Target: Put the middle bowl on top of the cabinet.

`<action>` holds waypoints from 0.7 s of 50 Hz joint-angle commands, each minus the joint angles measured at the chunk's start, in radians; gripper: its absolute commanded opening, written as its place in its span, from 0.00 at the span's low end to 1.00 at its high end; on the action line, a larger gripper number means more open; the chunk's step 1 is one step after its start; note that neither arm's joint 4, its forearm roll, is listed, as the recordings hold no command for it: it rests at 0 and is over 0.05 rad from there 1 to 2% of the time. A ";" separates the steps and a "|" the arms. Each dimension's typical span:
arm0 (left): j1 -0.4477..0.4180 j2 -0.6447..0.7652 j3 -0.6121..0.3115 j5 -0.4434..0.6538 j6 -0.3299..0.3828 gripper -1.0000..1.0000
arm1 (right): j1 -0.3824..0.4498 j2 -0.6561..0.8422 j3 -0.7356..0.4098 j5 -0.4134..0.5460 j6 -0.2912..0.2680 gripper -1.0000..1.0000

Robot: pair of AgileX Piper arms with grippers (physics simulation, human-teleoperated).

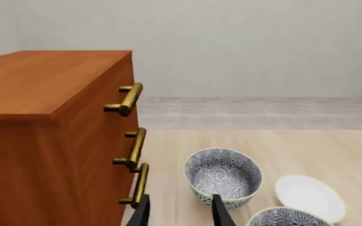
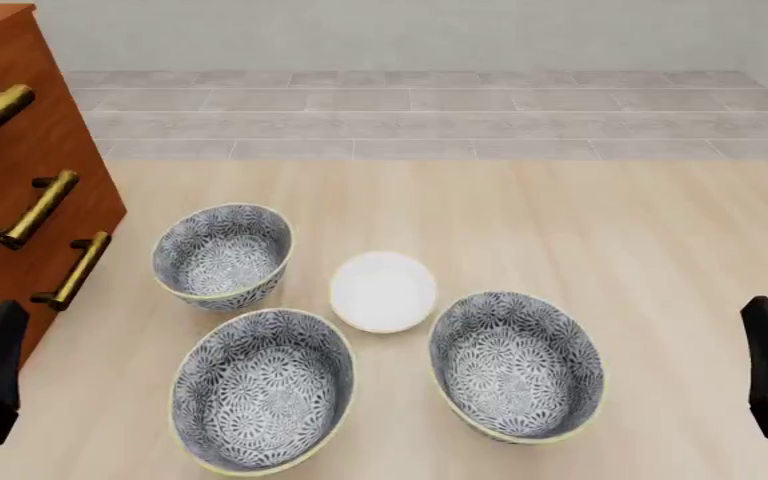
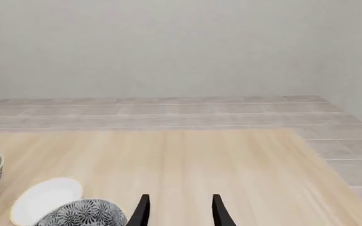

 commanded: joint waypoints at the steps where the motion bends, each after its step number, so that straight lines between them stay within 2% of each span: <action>1: 0.000 0.005 -0.007 0.003 0.000 1.00 | 0.020 -0.022 -0.003 0.024 -0.005 1.00; 16: -0.014 0.047 -0.019 -0.008 0.006 1.00 | 0.009 -0.007 -0.002 0.016 -0.008 1.00; 18: -0.039 0.068 -0.049 0.011 0.030 1.00 | 0.006 -0.007 -0.001 0.018 -0.010 1.00; 24: -0.078 0.117 -0.077 0.026 0.030 1.00 | 0.007 -0.006 -0.001 0.019 -0.013 1.00; 26: -0.103 0.118 -0.101 0.050 0.054 1.00 | 0.007 -0.008 -0.001 0.021 -0.016 1.00; 28: -0.128 0.148 -0.124 0.056 0.051 1.00 | 0.003 -0.007 -0.001 0.022 -0.015 1.00; 35: -0.191 0.270 -0.178 0.039 0.105 1.00 | 0.004 0.000 0.000 0.020 -0.023 1.00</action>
